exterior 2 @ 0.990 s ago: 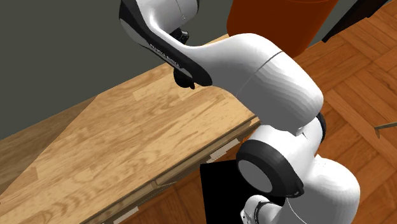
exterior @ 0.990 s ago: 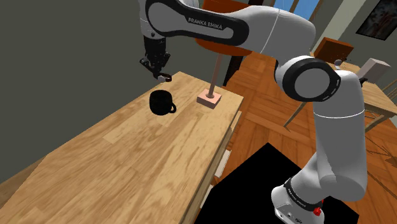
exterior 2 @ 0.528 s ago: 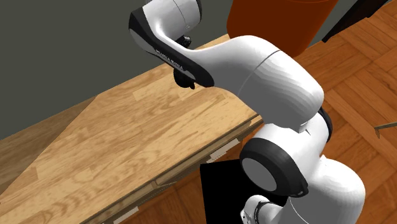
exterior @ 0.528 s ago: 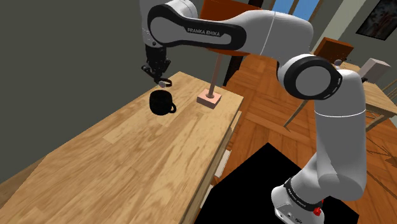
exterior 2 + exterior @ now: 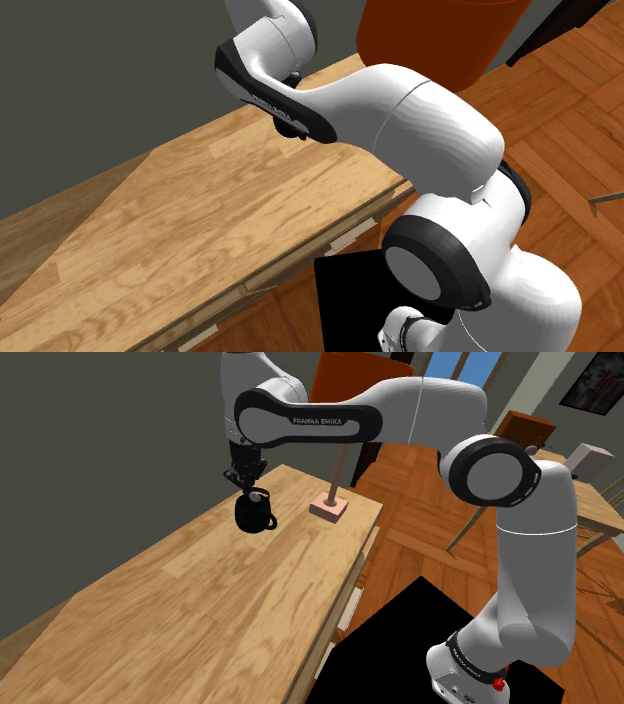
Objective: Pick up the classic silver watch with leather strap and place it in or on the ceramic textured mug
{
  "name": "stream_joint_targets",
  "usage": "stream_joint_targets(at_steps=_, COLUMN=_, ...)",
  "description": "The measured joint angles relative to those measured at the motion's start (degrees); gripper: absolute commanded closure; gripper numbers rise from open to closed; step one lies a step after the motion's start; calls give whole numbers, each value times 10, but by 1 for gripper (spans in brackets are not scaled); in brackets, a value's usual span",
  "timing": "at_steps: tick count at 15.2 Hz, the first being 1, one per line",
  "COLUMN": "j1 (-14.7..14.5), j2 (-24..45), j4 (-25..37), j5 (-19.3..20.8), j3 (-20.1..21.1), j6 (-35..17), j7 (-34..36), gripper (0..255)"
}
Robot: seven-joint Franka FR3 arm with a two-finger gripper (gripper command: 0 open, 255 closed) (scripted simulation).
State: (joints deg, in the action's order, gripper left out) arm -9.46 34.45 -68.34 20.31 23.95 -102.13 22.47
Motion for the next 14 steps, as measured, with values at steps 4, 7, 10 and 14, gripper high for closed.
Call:
stream_joint_targets(at_steps=4, j1=2, j2=2, j4=-17, j5=2, j3=-1, j6=-18, j7=4, gripper=255)
stream_joint_targets(at_steps=7, j1=2, j2=3, j4=-16, j5=2, j3=-1, j6=-19, j7=4, gripper=255)
stream_joint_targets(at_steps=10, j1=2, j2=3, j4=-16, j5=2, j3=-1, j6=-19, j7=4, gripper=0)
stream_joint_targets(at_steps=14, j1=2, j2=3, j4=-16, j5=2, j3=-1, j6=-19, j7=4, gripper=0)
